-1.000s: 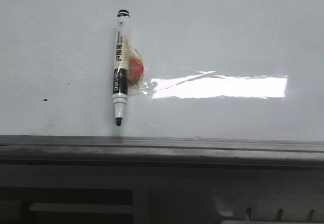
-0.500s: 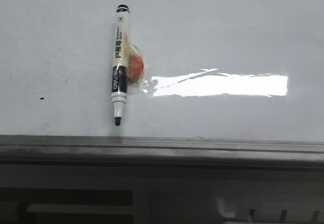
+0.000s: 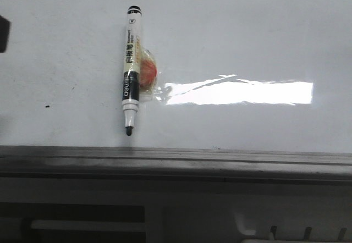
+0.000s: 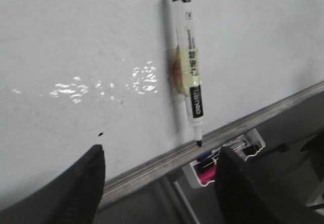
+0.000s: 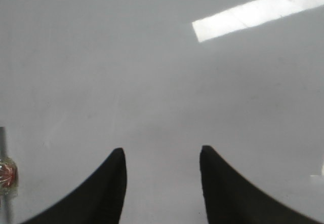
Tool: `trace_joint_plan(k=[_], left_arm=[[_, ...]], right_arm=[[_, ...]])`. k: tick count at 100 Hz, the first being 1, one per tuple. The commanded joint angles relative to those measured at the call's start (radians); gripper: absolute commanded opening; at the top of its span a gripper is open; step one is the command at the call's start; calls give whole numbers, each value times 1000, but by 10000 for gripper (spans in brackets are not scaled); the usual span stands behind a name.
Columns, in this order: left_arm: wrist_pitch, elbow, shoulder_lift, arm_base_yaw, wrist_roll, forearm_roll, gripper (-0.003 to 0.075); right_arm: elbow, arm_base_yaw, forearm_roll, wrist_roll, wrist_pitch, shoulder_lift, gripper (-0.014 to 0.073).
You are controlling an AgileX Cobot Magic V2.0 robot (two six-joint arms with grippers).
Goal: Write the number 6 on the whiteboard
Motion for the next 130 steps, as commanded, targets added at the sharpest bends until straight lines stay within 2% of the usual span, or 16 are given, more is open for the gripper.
trace_joint_plan(k=[1,21,37,49,71,78,87,90,92,100,111,120,130], left_arm=[[-111,-39,69,-58,56,-130,410],[-196,-100,228,-220,56,-135,410],[-341,-152,342,-344,56,-182,410],[-417,-176,406,-384,56,-199,410],[-417,-207,510,-389,56,-199,399],[-415,-207,523,-389,56,-199,320],[-393,-207,528,-389,56,-199,102],[-375,-207,524,-389,56,-199,7],[-360,-209,521,-389,58,-199,-22],[-289,-221,505,-389,92,-195,-19],[-117,-255,468,-389,312,-150,-19],[0,-286,440,-400,474,-23,-19],[12,-298,405,-441,573,164,-19]], right_arm=[[-36,1,-4,-12,-67,19,321],[-36,1,-4,-12,-34,19,321],[-36,1,-4,-12,-26,19,321],[-36,1,-4,-12,-24,19,321],[-36,1,-4,-12,-26,19,321],[-36,1,-4,-12,-29,19,321],[-41,6,3,-33,-34,19,321],[-48,10,19,-59,-34,19,321],[-54,18,31,-80,-32,19,321],[-87,56,112,-209,-29,34,321],[-151,133,251,-491,1,85,321],[-201,216,306,-651,68,162,321],[-223,316,307,-728,101,262,321]])
